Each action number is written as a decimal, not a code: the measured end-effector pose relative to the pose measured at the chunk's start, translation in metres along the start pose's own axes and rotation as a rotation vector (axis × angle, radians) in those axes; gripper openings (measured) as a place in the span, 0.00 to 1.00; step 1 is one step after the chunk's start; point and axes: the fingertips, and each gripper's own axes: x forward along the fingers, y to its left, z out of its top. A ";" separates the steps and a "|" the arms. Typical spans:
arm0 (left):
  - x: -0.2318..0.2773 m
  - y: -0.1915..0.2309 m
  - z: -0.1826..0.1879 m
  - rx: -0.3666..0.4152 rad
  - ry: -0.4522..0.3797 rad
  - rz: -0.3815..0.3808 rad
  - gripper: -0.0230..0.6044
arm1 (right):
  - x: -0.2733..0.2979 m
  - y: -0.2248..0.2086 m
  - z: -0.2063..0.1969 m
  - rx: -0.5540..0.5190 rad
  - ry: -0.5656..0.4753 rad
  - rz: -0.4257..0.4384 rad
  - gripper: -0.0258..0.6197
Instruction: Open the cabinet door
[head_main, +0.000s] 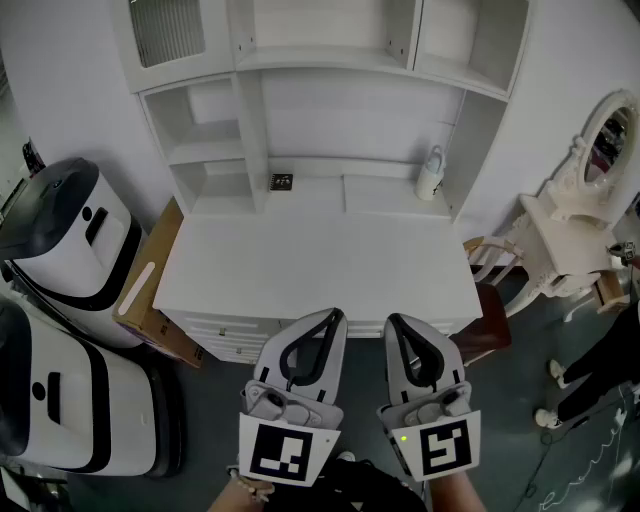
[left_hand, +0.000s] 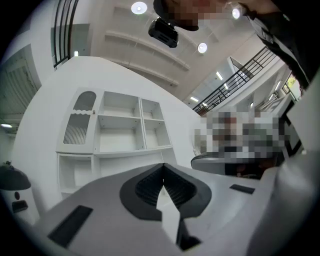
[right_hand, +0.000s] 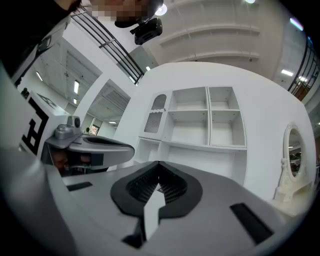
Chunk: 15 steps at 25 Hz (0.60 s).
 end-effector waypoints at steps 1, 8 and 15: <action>0.000 0.000 0.000 0.000 0.001 0.000 0.04 | 0.000 0.000 0.000 0.001 0.001 0.000 0.04; -0.002 -0.011 0.005 0.012 0.005 -0.002 0.04 | -0.010 -0.003 0.003 0.003 -0.007 0.004 0.04; 0.000 -0.028 0.011 0.021 0.011 0.009 0.04 | -0.025 -0.016 0.005 0.024 -0.021 0.014 0.04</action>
